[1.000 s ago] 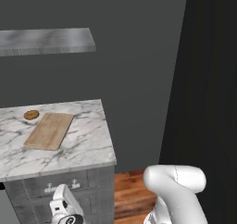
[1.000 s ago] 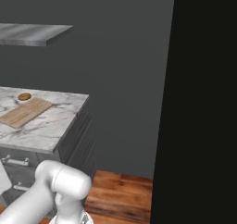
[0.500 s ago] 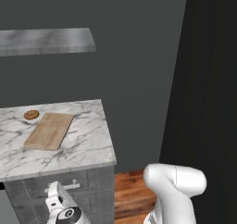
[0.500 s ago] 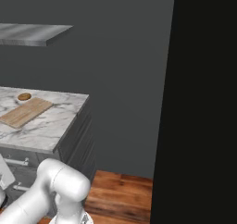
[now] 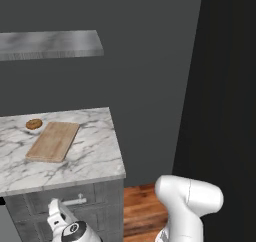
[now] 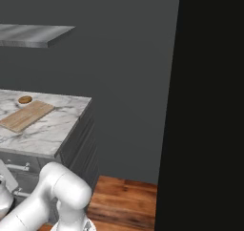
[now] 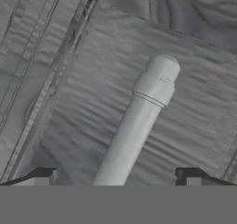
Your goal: Open the drawer on the left and place the cutting tools on the cutting board.
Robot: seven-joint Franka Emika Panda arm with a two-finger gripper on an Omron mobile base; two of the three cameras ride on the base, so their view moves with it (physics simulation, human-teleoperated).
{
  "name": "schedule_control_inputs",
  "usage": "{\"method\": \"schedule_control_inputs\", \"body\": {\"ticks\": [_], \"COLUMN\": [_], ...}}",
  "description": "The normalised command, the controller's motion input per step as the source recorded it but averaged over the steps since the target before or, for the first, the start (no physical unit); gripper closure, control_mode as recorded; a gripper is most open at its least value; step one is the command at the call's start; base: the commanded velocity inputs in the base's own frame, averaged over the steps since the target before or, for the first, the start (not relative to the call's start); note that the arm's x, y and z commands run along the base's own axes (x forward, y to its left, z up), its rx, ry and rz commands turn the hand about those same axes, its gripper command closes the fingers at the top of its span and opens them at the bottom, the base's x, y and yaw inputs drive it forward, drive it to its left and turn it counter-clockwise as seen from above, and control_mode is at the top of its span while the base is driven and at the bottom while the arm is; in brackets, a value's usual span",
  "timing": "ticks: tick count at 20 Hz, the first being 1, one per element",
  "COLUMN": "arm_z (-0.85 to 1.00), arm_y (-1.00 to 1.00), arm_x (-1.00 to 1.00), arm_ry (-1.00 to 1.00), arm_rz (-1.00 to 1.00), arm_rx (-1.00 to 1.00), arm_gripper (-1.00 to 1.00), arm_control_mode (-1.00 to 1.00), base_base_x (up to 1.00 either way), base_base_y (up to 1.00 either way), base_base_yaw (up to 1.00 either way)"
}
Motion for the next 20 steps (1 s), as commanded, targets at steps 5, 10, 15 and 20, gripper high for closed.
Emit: {"method": "schedule_control_inputs", "body": {"ticks": [5, 10, 15, 20], "arm_z": [-0.35, -0.22, 0.00, 0.00], "arm_y": [0.20, 0.16, 0.01, 0.00], "arm_x": [0.20, 0.16, 0.00, 0.10], "arm_ry": [0.00, 0.00, -0.03, 0.00], "arm_rz": [0.09, 0.08, 0.06, 0.02], "arm_rx": [0.00, 0.00, 0.05, 0.08], "arm_gripper": [-1.00, -1.00, -1.00, -1.00], "arm_control_mode": [-1.00, -1.00, -1.00, -1.00], "base_base_x": [0.00, 0.00, 0.00, 0.00], "base_base_y": [0.00, 0.00, 0.00, 0.00], "base_base_yaw": [0.00, 0.00, 0.00, 0.00]}}
